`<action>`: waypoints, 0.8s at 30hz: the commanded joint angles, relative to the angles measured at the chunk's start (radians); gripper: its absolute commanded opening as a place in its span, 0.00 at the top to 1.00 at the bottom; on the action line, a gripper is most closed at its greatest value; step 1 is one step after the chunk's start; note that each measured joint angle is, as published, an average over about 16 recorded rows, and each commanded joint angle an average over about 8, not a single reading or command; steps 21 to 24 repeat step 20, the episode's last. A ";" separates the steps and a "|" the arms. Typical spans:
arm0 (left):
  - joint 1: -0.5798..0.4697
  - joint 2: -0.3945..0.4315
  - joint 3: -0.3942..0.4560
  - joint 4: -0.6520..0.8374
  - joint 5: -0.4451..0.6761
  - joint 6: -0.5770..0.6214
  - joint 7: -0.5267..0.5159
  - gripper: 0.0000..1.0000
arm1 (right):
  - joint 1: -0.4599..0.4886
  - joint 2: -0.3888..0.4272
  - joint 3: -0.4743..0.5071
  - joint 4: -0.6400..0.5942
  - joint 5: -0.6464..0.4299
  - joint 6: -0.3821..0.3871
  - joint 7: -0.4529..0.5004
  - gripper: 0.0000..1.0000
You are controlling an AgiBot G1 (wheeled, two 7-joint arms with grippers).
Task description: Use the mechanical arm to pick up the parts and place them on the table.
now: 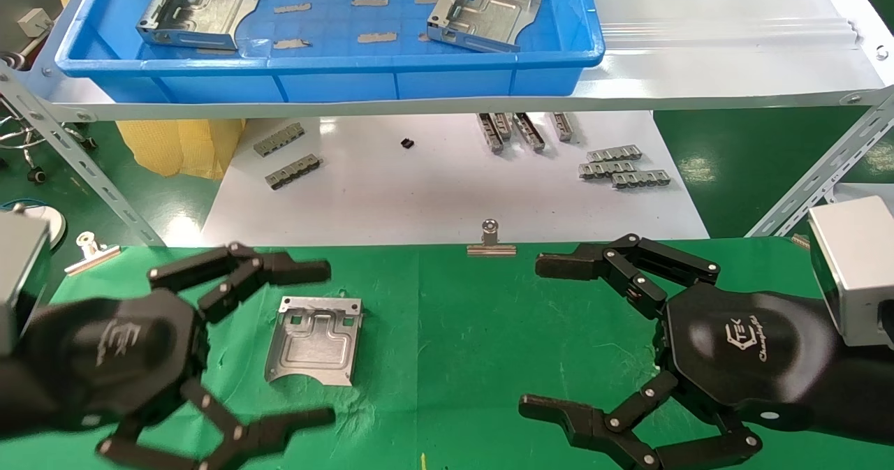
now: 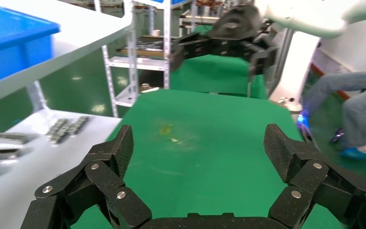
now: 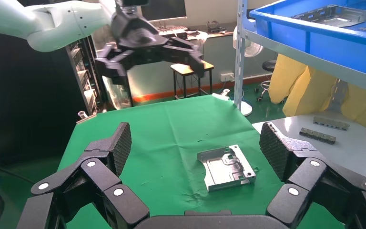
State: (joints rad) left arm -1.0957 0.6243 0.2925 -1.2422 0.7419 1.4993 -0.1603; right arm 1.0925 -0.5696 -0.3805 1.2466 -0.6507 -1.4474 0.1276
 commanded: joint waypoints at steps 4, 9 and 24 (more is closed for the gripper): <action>0.037 -0.022 -0.022 -0.074 -0.021 -0.005 -0.040 0.00 | 0.000 0.000 0.000 0.000 0.000 0.000 0.000 0.00; 0.042 -0.025 -0.026 -0.082 -0.025 -0.007 -0.041 0.00 | 0.000 0.000 0.000 0.000 0.000 0.000 0.000 0.00; 0.031 -0.019 -0.019 -0.059 -0.017 -0.006 -0.033 0.00 | 0.000 0.000 0.000 0.000 0.000 0.000 0.000 0.00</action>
